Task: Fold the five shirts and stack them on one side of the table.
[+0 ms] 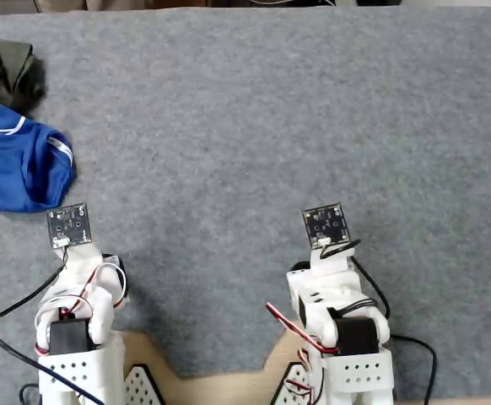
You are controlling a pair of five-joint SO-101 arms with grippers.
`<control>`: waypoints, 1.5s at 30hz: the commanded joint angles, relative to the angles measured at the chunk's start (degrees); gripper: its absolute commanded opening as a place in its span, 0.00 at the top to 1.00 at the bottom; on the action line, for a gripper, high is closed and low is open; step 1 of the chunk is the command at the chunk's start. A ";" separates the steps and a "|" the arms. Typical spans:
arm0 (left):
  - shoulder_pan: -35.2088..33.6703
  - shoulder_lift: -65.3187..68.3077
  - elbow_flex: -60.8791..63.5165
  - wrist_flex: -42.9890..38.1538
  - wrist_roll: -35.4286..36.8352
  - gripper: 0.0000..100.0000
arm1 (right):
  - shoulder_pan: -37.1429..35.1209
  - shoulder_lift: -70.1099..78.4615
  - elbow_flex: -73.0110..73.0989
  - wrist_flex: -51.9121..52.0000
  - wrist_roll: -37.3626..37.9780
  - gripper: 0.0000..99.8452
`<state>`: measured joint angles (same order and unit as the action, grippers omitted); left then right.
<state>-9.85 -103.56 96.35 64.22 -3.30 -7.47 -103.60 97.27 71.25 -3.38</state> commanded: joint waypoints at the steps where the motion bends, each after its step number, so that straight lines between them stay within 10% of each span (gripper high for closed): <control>1: -0.09 -0.04 0.53 -0.79 0.00 0.98 | 0.66 -2.51 -0.40 0.35 0.35 0.99; 45: 0.09 -0.40 0.53 5.80 0.00 0.98 | -8.40 -2.42 -0.40 -0.09 0.09 0.99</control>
<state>-9.85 -103.56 96.35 68.26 -3.30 -14.42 -103.60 97.27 71.25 -3.38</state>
